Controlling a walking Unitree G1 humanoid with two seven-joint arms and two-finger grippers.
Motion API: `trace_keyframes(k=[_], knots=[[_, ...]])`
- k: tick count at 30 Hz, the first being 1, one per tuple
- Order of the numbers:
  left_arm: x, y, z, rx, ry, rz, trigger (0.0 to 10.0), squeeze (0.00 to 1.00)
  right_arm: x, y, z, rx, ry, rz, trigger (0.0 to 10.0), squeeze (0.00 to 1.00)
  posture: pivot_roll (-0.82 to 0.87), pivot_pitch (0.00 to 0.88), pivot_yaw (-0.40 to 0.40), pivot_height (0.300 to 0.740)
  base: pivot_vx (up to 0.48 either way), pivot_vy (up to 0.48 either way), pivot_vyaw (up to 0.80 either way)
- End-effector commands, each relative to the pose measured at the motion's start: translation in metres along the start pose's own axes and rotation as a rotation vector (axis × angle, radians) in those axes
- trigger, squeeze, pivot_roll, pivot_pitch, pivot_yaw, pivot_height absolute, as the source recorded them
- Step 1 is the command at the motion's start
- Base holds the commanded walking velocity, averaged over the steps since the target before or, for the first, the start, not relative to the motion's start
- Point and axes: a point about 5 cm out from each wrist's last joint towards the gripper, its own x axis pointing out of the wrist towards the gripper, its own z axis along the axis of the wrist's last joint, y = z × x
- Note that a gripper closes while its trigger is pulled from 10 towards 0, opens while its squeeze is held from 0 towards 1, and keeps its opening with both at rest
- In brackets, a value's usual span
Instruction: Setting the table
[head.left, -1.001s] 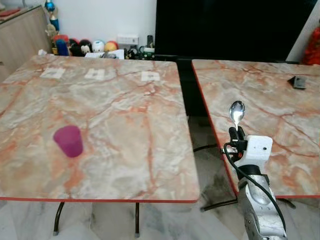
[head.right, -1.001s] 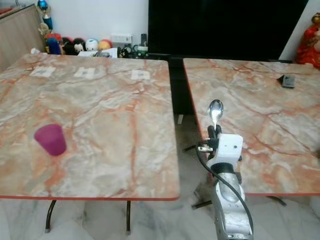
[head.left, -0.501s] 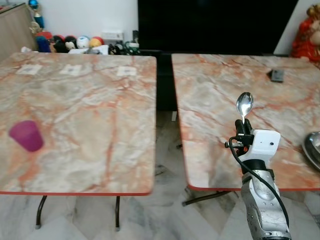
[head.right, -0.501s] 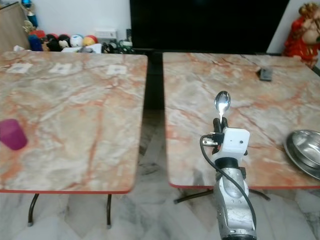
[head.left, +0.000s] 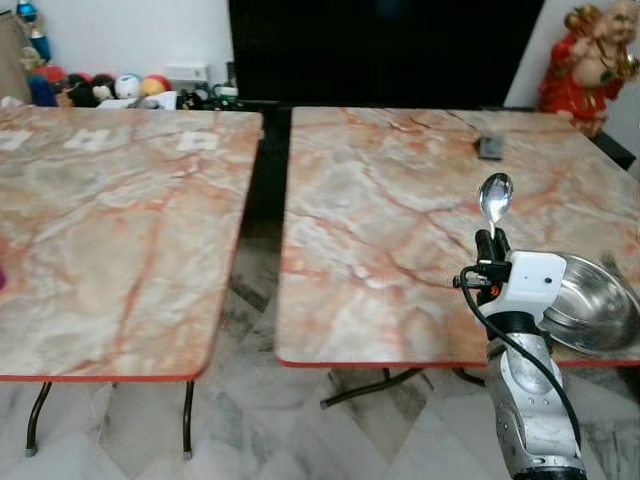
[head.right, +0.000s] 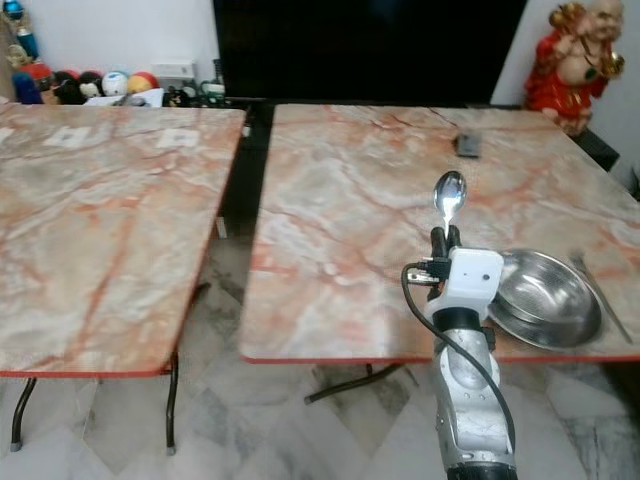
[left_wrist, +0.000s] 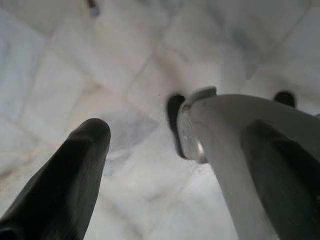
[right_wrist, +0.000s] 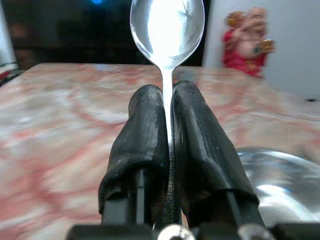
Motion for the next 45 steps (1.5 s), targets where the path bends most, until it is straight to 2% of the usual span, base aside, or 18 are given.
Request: trace_keyframes(k=[1,25,45], knots=[[-0.0022,0.0006,-0.0108,0.004,0.042,-0.002,10.0,0.0,0.0023,0.0054,0.007,0.014,-0.034,0.006,10.0,0.0,-0.02,0.077,-0.026,0.74,0.0,-0.379,0.0],[-0.0023,0.0005,-0.0112,0.005,0.043,-0.003,10.0,0.0,0.0051,0.001,0.01,0.017,-0.051,-0.024,10.0,0.0,-0.02,0.078,-0.024,0.74,0.0,-0.38,0.0],[-0.0024,0.0013,-0.0111,-0.012,0.04,0.006,10.0,0.0,0.0047,0.0027,0.0076,0.02,-0.04,-0.026,10.0,0.0,-0.02,0.078,-0.021,0.74,0.012,0.0,0.0]])
